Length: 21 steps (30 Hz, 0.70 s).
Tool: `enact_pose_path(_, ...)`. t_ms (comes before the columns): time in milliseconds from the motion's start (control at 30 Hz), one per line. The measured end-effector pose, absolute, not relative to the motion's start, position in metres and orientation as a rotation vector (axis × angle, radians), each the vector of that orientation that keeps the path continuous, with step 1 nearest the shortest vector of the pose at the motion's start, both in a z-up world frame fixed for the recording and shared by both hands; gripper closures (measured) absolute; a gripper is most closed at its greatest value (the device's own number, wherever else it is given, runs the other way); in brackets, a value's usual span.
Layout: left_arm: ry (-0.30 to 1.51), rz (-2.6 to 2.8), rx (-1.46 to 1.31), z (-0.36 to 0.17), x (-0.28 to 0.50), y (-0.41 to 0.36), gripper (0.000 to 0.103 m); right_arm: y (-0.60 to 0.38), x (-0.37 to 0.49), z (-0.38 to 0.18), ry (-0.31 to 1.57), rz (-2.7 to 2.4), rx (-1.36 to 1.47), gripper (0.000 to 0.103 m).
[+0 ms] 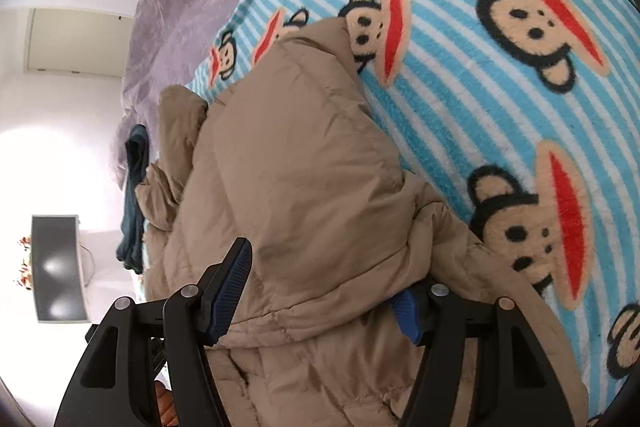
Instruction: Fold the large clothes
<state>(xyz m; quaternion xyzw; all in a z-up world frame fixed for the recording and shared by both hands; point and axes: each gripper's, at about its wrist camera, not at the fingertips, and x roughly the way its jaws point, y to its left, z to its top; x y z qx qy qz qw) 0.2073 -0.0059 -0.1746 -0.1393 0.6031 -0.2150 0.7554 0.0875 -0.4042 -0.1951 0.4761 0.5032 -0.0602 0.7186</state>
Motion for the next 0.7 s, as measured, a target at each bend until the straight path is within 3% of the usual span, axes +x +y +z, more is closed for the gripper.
enact_pose_path(33,1.32,-0.454,-0.305,-0.172,0.207,-0.002,0.077,-0.404,0.088,-0.197,1.118,-0.137,1.053,0.034)
enact_pose_path(100,1.308,-0.399,-0.269,-0.16,0.204,0.008,0.057,-0.403,0.088,-0.197,1.115,-0.139,1.057,0.034)
enact_pose_path(133,1.269,-0.354,-0.237,-0.148,0.201,0.016,0.04,-0.403,0.088,-0.197,1.114,-0.136,1.058,0.034)
enact_pose_path(167,1.221,-0.327,-0.214,-0.135,0.198,0.024,0.038,-0.403,0.087,-0.196,1.114,-0.135,1.057,0.034)
enact_pose_path(433,1.155,-0.431,-0.174,-0.091,0.213,0.005,0.038,-0.39,0.065,-0.152,1.126,-0.1,0.848,0.034)
enact_pose_path(567,1.154,-0.46,-0.104,-0.102,0.221,-0.037,0.038,-0.387,0.057,-0.114,1.03,-0.105,0.677,0.034)
enact_pose_path(700,1.163,-0.361,0.026,-0.131,0.228,-0.058,0.038,-0.417,0.076,-0.116,0.995,-0.151,0.737,0.034)
